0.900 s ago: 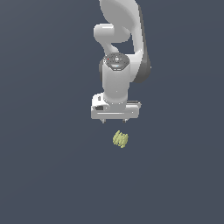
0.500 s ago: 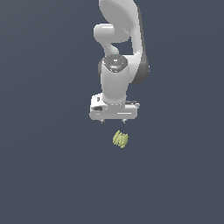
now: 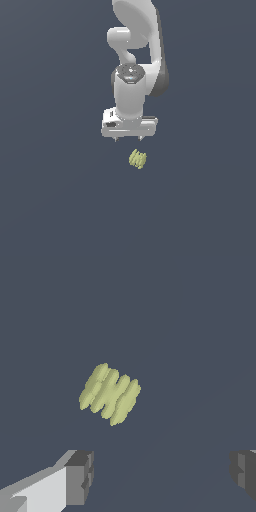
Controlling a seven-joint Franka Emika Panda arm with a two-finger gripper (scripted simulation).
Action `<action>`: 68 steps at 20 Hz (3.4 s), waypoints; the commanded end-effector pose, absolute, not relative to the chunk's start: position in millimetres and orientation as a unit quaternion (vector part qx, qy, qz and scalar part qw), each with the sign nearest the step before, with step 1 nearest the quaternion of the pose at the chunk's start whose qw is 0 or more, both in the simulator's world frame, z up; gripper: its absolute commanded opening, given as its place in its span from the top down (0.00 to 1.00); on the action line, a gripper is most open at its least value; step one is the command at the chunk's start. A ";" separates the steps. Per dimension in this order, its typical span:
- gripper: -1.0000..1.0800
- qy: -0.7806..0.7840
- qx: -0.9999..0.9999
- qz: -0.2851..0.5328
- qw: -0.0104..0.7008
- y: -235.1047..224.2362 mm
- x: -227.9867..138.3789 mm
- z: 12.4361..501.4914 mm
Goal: Pick up the object and move it to a goal position.
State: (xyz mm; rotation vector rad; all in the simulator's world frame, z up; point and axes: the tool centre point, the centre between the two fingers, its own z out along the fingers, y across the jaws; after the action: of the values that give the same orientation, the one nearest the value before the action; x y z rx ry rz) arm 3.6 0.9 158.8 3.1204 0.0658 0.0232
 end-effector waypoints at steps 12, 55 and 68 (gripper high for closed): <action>0.04 0.086 0.996 0.005 0.012 5.7 7.8 150.3; 0.04 0.529 0.848 0.000 0.000 45.3 35.9 90.4; 0.04 0.529 0.848 0.000 0.000 45.5 34.5 46.0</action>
State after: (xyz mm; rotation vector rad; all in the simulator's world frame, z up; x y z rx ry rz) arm 34.4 45.4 52.5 2.6663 1.6622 -0.0013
